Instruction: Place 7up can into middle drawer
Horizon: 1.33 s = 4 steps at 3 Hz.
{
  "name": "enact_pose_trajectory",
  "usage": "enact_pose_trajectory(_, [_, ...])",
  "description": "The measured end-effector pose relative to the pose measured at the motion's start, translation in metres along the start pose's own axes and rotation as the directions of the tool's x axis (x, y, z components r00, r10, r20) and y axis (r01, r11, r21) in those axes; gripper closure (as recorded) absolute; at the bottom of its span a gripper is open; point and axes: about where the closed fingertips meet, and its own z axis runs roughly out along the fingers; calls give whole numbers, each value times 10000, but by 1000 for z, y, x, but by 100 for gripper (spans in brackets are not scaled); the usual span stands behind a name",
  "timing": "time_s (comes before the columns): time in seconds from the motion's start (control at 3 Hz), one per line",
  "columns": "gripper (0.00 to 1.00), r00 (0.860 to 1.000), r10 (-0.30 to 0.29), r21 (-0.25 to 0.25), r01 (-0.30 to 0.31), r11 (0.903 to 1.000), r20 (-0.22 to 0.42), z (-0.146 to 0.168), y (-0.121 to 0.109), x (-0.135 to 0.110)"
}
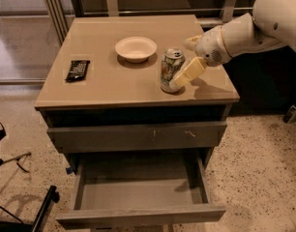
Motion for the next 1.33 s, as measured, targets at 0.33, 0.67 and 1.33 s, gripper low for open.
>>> enact_pose_trajectory(0.33, [0, 10000, 47, -176, -46, 9998, 53, 17, 1, 2])
enact_pose_trajectory(0.67, [13, 10000, 54, -200, -53, 9998, 60, 20, 1, 2])
enact_pose_trajectory(1.33, [68, 10000, 54, -201, -53, 9998, 60, 20, 1, 2])
